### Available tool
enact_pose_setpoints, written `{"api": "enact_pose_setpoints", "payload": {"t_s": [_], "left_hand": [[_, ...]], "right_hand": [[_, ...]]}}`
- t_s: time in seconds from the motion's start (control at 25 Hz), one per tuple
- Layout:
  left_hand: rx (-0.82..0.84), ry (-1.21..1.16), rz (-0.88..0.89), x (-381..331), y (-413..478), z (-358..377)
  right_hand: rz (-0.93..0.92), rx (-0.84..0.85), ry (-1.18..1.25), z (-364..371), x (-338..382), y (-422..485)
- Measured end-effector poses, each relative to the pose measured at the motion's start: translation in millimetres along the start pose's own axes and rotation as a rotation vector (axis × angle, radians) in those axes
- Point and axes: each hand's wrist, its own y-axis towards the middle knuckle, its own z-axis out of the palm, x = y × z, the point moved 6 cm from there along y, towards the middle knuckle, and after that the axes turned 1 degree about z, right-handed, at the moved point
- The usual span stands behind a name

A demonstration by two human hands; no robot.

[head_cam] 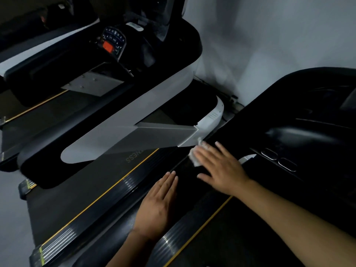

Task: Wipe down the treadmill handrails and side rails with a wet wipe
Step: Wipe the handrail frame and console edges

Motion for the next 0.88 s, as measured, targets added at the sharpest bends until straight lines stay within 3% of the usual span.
{"api": "enact_pose_setpoints", "payload": {"t_s": [0.12, 0.2, 0.36, 0.52, 0.72, 0.88], "left_hand": [[-0.017, 0.013, -0.013, -1, 0, 1], [-0.020, 0.002, -0.015, 0, 0, 2], [0.018, -0.022, -0.005, 3, -4, 8], [0.019, -0.046, -0.019, 4, -2, 6], [-0.003, -0.064, -0.047, 3, -1, 6], [0.033, -0.065, -0.039, 5, -1, 9]], "right_hand": [[0.205, 0.018, -0.006, -6, -52, -8], [0.249, 0.011, 0.016, -7, -42, -6], [0.039, 0.016, 0.076, 0, 30, -3], [-0.095, 0.019, 0.032, 2, 12, 0], [0.157, -0.006, 0.025, -10, -83, 4], [0.285, -0.059, 0.056, -8, -85, 4]]}}
